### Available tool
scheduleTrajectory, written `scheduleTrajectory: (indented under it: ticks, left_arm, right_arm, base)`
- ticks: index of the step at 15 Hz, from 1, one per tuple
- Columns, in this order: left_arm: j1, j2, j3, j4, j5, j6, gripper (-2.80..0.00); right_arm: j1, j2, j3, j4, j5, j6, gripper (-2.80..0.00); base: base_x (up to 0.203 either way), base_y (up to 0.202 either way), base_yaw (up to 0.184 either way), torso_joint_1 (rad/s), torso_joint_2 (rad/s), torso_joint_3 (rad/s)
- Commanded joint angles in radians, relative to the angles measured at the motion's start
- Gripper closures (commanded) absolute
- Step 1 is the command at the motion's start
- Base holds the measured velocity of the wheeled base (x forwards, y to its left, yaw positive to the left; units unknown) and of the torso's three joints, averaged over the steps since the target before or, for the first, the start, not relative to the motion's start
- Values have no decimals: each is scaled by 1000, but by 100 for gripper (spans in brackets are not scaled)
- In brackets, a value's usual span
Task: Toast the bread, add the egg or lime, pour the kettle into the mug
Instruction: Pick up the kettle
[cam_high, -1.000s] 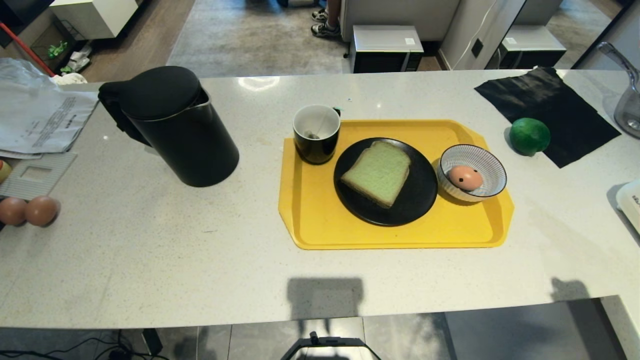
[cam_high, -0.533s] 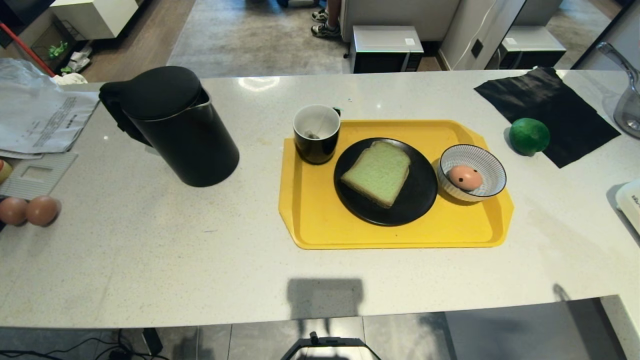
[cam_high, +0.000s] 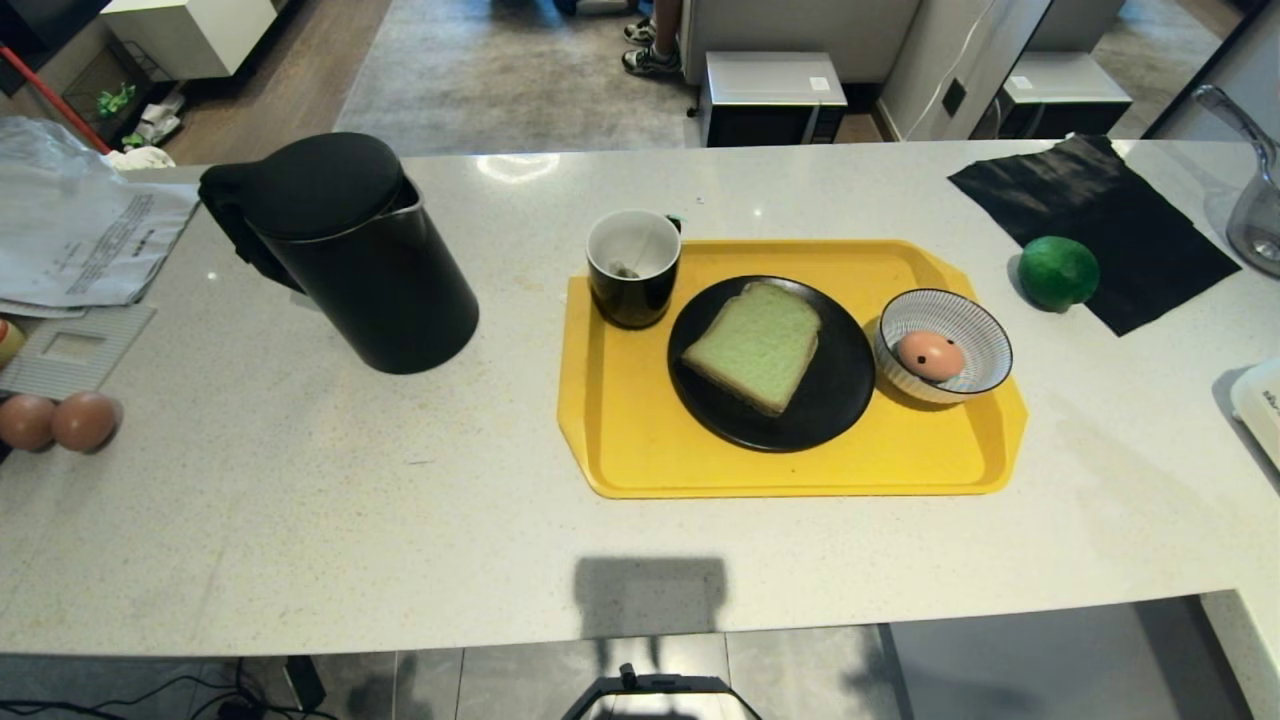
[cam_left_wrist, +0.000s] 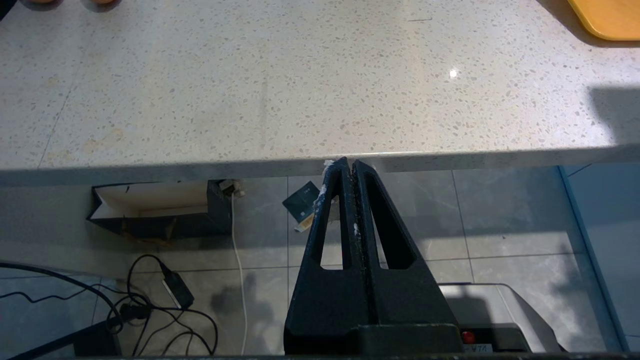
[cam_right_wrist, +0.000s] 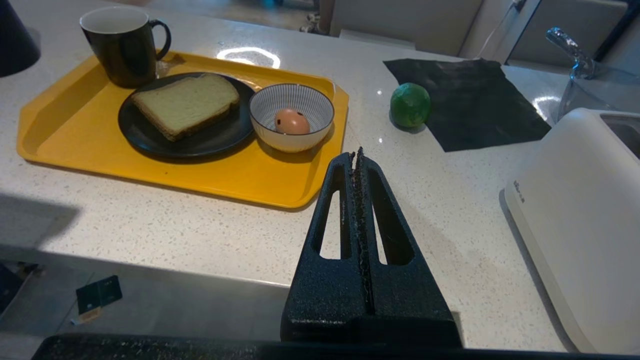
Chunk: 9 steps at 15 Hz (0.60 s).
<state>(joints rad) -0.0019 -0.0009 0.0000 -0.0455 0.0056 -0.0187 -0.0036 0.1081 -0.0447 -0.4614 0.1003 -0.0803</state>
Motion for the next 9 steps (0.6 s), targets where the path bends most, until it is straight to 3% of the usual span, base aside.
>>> scheduleTrajectory:
  ticks: [1, 5, 9]
  left_arm:
    - [0, -1, 17, 0, 1, -1, 0]
    - [-1, -1, 17, 0, 1, -1, 0]
    - [-1, -1, 17, 0, 1, -1, 0]
  right_arm:
    - [2, -108, 38, -4, 9, -3, 0]
    - [2, -108, 45, 2, 13, 2, 0]
    - [2, -108, 45, 177, 2, 2, 0]
  base:
    - [0, 0, 0, 0, 0, 0]
    - [0, 0, 0, 0, 0, 0]
    - [0, 0, 0, 0, 0, 0]
